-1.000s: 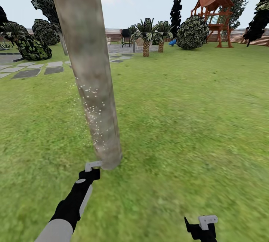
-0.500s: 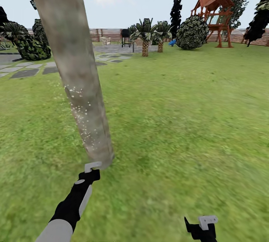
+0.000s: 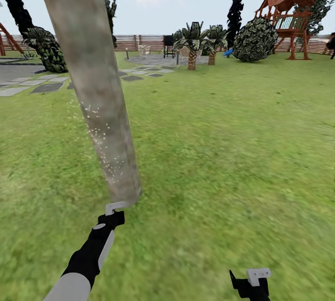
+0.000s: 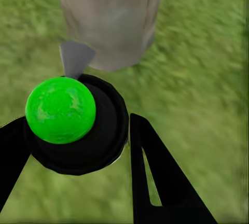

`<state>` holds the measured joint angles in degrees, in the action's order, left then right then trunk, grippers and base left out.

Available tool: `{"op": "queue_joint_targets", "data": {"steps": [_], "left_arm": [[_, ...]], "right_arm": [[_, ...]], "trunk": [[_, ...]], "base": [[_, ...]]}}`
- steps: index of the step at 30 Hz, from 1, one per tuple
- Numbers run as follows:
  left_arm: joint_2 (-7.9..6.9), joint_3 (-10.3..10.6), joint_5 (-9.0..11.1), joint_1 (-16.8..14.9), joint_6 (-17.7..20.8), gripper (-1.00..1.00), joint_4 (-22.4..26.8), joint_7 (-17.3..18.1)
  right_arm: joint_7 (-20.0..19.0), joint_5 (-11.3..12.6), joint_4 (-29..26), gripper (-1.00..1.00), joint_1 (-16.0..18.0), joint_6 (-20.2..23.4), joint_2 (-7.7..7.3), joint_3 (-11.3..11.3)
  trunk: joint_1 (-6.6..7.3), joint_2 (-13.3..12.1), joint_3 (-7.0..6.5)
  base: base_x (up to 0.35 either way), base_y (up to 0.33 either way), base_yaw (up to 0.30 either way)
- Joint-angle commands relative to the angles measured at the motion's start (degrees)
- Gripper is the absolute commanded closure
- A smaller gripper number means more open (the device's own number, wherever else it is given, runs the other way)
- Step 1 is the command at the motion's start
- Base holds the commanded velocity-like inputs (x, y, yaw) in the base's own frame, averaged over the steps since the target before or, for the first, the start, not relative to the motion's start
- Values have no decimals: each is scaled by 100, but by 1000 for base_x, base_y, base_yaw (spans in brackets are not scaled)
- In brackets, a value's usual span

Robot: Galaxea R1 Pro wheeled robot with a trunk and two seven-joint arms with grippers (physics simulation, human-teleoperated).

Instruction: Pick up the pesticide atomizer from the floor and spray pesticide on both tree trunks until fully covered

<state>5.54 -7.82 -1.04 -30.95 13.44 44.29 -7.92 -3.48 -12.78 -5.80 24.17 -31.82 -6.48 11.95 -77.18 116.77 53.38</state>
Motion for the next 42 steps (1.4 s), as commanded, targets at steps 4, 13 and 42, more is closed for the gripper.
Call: {"op": "queue_joint_targets", "data": {"steps": [4,13,42], "left_arm": [[0,0,-1,1,-1,100,0,1],[0,0,-1,0,-8,100,0,1],[0,14,-4,1,-284,100,-13,-5]], "right_arm": [[3,-1,0,-100,0,0,1,0],[5,0,3,-100,0,0,5,0],[5,-5,0,-100,0,0,-2,0]], "trunk": [[0,0,0],[0,0,0],[0,0,0]], "base": [[0,-271,0],[0,-271,112],[229,-165,127]]}}
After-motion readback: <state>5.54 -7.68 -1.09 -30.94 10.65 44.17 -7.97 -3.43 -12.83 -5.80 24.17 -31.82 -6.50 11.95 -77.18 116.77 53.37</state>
